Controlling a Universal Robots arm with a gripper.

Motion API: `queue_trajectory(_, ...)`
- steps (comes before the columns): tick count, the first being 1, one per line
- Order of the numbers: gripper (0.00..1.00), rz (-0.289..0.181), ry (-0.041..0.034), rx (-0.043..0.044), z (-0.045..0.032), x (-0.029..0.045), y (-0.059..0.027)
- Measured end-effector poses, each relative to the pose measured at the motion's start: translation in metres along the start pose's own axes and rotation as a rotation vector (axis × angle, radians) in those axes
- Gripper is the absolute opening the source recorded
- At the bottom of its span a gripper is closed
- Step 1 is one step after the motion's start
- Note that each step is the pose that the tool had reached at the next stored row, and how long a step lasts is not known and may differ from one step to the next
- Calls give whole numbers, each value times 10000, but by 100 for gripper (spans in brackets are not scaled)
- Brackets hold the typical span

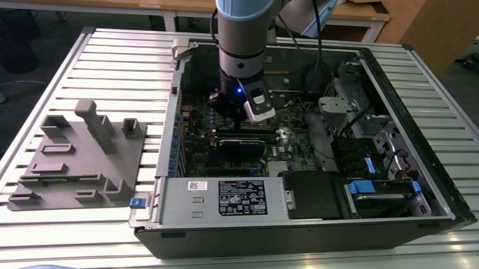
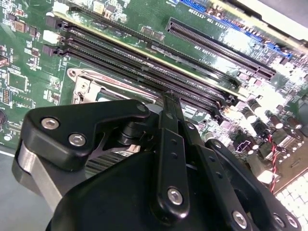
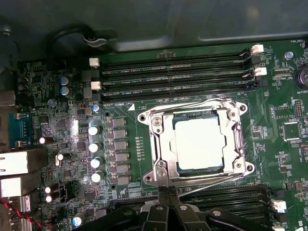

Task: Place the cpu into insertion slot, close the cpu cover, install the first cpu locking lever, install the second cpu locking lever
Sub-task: 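Install the second cpu locking lever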

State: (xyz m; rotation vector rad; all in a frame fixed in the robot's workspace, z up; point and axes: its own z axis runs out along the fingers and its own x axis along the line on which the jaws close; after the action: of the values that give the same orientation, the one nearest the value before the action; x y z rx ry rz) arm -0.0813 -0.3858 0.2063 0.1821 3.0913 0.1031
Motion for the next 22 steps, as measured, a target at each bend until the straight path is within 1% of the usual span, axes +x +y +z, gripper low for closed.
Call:
queue_trajectory(2, 11, -1, 5, -35, 0, 4, -4)
queue_trajectory(5, 11, -1, 15, -121, -1, 5, -13)
queue_trajectory(9, 11, -8, 23, -190, 4, 4, -24)
queue_trajectory(14, 11, -7, 47, -390, 21, 5, -38)
queue_trajectory(16, 11, -5, 54, -453, 26, 6, -44)
queue_trajectory(22, 11, 0, 67, -565, 42, 30, -62)
